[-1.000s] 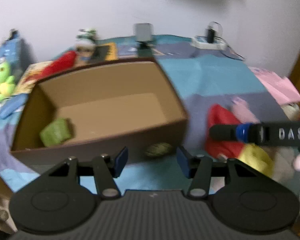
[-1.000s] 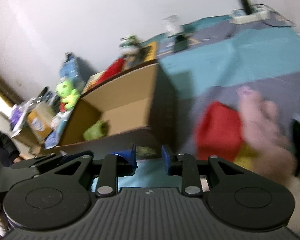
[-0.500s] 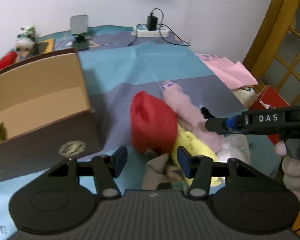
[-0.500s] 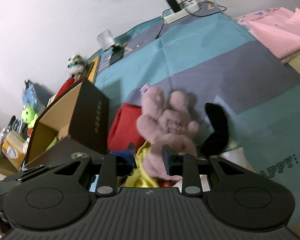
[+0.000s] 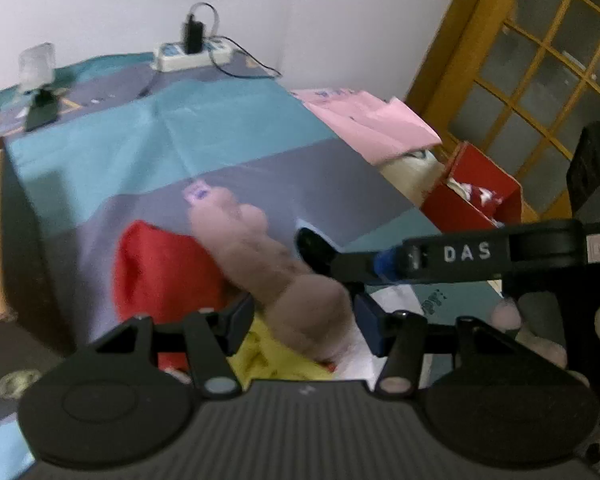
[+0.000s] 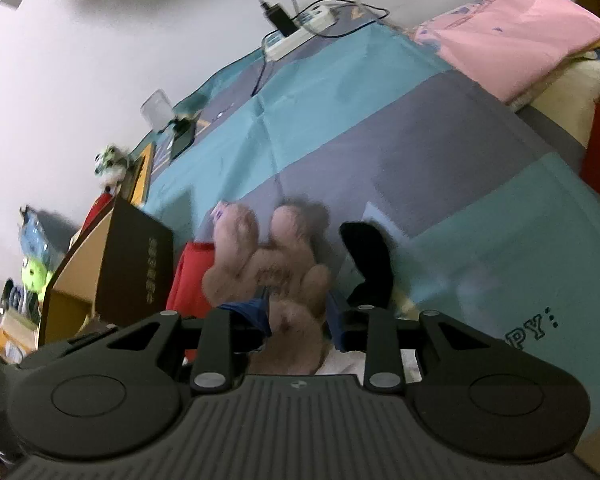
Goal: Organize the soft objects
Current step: 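Grasp the pink plush bunny with the right gripper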
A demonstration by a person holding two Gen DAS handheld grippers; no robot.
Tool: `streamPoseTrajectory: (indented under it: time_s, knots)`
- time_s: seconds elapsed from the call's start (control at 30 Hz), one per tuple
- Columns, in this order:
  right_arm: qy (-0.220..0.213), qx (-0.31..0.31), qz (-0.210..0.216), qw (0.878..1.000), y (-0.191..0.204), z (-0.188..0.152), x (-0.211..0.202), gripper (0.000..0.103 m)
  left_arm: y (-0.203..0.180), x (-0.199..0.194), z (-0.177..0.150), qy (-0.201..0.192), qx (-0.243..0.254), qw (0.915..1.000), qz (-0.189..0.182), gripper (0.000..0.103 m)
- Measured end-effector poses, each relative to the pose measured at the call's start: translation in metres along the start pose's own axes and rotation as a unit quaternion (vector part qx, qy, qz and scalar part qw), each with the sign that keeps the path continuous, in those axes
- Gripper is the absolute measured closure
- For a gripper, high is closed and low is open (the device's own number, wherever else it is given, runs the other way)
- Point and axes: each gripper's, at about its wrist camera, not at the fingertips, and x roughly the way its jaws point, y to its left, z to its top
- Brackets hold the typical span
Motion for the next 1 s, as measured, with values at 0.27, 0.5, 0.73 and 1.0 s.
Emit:
streamPoseTrajectory:
  time_s: [0.27,0.5,0.73,1.0]
  knots:
    - [0.016,0.024,0.017,0.999,-0.007,0.014,0.019,0.088,0.008,0.033,0.011,0.032,-0.003,0.9995,-0.004,0.047]
    - [0.042,0.029,0.031,0.998,-0.011,0.020,0.037,0.087,0.011,0.038,0.014,0.043,0.007,0.9989,-0.015,0.044]
    - [0.061,0.046,0.043,0.996,-0.024,0.026,0.049,0.085,0.009,0.065,0.032,0.061,0.015,0.9980,-0.006,0.044]
    - [0.065,0.049,0.071,0.994,-0.025,0.029,0.051,0.086,0.008,0.072,0.037,0.052,0.018,0.9985,-0.004,0.050]
